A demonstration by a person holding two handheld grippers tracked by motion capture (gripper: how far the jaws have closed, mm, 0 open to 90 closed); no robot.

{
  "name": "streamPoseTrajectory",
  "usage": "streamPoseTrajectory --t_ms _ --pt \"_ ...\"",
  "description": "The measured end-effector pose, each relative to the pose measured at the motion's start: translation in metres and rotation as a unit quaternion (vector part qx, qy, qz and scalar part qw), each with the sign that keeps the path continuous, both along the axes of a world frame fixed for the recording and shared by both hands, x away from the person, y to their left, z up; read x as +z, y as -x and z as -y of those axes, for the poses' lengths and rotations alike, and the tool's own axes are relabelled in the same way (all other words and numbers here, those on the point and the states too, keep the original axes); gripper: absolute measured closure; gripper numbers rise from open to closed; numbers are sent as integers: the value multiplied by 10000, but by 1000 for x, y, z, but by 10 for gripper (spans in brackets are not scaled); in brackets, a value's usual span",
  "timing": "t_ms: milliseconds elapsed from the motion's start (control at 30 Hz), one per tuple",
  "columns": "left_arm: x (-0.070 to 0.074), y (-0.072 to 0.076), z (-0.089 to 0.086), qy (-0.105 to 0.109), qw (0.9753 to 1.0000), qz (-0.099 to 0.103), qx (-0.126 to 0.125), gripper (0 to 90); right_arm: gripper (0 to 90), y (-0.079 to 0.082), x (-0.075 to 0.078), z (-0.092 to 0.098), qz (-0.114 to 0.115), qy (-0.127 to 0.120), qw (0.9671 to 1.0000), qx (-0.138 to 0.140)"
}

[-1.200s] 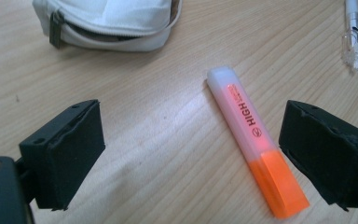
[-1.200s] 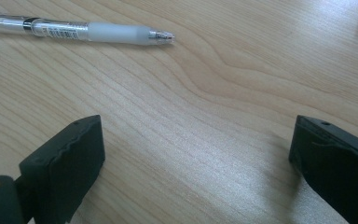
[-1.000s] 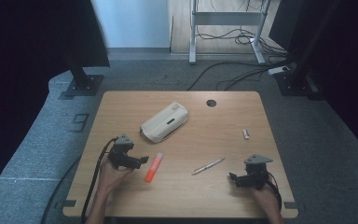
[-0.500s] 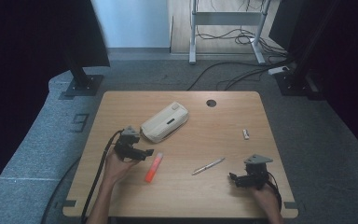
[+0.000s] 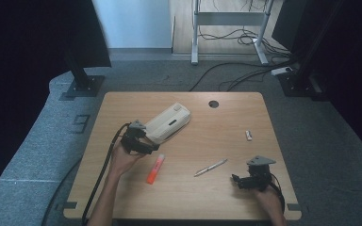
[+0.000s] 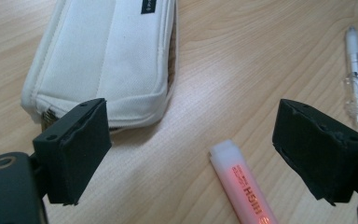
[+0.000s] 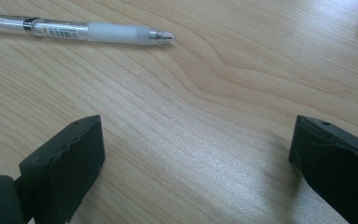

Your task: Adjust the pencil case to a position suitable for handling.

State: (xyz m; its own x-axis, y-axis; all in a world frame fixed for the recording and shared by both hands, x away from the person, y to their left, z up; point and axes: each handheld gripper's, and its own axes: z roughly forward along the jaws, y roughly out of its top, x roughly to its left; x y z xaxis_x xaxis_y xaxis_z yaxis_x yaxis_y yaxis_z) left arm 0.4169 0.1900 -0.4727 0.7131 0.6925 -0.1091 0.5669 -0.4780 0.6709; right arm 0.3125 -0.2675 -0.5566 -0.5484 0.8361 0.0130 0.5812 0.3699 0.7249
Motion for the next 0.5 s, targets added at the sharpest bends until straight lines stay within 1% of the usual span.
streamPoseTrajectory --t_ms 33,100,167,233,267,300,333,400,433,500 --pt "0 -1 1 13 10000 30 8 111 31 0 0 0 1 0 10000 0" --pt "1 -5 1 75 10000 -35 23 116 31 0 0 0 0 0 10000 0" --pt "1 -9 2 39 10000 -58 36 116 31 0 0 0 1 0 10000 1" --pt "2 -12 5 67 10000 -73 -6 114 31 0 0 0 1 1 10000 0" --pt "3 -13 6 67 10000 -46 4 120 31 0 0 0 0 0 10000 0" --pt "3 -14 6 120 9999 -41 -19 124 31 0 0 0 0 0 10000 0" --pt "4 -16 6 156 9998 -91 -36 124 31 0 0 0 0 0 10000 0" --pt "5 -19 9 25 10000 -61 -28 124 31 0 0 0 1 0 10000 0" --pt "5 -21 10 -13 10000 -56 -64 125 31 0 0 0 2 1 10000 1" --pt "7 -23 13 -21 10000 -7 -80 129 31 0 0 0 0 1 10000 1"
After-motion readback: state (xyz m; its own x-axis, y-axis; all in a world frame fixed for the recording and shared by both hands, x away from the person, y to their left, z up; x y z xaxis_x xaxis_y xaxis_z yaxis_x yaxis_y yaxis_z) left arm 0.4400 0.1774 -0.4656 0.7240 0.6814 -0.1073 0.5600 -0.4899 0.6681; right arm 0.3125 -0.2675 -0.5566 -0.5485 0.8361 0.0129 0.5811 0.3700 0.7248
